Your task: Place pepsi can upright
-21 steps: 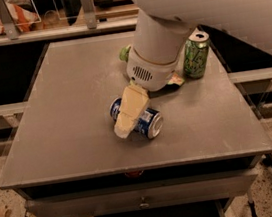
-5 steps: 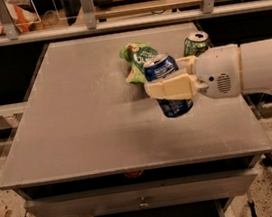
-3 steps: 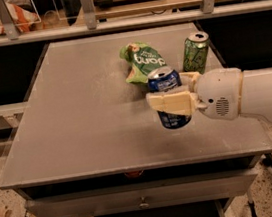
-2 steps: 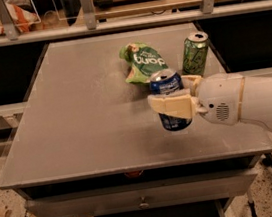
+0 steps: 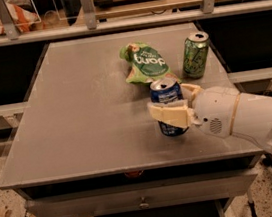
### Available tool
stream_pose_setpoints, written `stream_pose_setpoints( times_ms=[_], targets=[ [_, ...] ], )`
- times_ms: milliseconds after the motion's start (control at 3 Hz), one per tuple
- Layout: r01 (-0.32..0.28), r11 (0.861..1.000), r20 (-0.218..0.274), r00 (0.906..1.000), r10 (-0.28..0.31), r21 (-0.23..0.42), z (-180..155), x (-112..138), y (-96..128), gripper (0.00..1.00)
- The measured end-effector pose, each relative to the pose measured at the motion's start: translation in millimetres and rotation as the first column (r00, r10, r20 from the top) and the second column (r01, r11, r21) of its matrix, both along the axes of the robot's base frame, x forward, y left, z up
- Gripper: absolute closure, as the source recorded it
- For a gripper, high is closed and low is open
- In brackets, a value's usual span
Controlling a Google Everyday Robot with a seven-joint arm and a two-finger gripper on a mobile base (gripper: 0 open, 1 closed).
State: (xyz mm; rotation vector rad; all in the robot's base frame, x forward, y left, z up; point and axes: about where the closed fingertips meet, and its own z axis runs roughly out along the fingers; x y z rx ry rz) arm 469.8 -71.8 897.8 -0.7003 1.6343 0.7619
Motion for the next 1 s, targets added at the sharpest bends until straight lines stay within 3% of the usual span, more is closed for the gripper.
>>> stream_pose_setpoints(
  times_ms=[667, 1000],
  targets=[
    [0.038, 0.999, 0.078, 0.9962, -0.038, 0.007, -13, 1, -2, 1.00],
    [0.033, 0.999, 0.056, 0.9979, -0.034, 0.016, -20, -2, -2, 1.00]
  ],
)
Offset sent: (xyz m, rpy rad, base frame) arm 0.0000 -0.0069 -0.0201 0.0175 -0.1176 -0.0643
